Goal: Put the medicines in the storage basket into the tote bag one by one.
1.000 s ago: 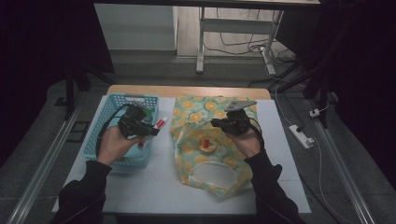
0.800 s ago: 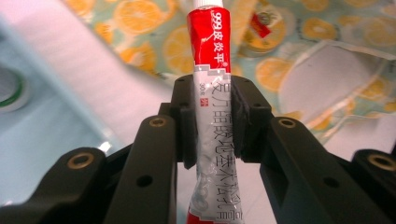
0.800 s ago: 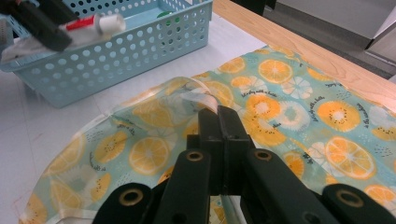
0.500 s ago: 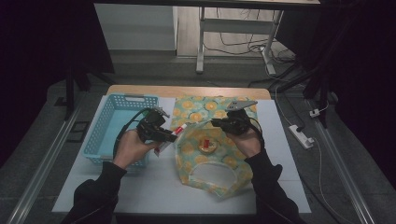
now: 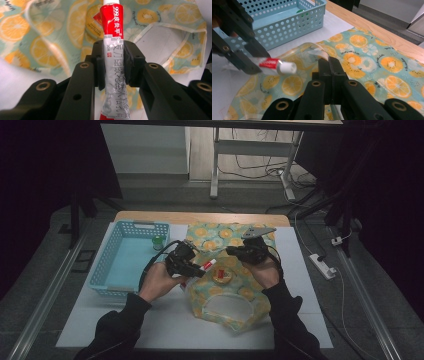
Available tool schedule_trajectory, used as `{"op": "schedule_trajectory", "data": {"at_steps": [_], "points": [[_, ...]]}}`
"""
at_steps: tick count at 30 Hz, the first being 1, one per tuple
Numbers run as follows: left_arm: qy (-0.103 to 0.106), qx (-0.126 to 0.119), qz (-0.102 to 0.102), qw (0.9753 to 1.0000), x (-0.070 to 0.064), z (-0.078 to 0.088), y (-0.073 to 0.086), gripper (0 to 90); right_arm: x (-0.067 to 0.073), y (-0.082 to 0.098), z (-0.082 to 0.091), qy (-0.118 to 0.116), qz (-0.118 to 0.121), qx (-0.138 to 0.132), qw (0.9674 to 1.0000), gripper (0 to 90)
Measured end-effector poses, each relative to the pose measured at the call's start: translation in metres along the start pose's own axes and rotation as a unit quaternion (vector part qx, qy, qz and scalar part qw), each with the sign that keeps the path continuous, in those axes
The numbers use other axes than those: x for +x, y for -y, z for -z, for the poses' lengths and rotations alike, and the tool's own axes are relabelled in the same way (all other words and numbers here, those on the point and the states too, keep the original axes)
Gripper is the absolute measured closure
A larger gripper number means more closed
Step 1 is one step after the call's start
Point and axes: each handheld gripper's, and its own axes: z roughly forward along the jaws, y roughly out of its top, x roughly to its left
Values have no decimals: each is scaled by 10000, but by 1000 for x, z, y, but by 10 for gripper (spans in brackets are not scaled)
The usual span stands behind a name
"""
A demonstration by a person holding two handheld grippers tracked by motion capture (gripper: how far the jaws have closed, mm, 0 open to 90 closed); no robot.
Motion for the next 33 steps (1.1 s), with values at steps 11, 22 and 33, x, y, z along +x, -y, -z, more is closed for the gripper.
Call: {"op": "schedule_trajectory", "data": {"at_steps": [11, 22, 33], "points": [[-240, 1, -204, 9995, -5, -26, -17, 727, 1, -1, 0, -3, 6, -20, 10000, 900], [-438, -119, -97, 9989, 2, -45, -28, 727, 1, -1, 0, 12, -13, -36, 10000, 900], [-696, -154, 79, 9974, 15, -62, -33, 727, 0, 0, 0, 52, -39, -33, 10000, 900]]}}
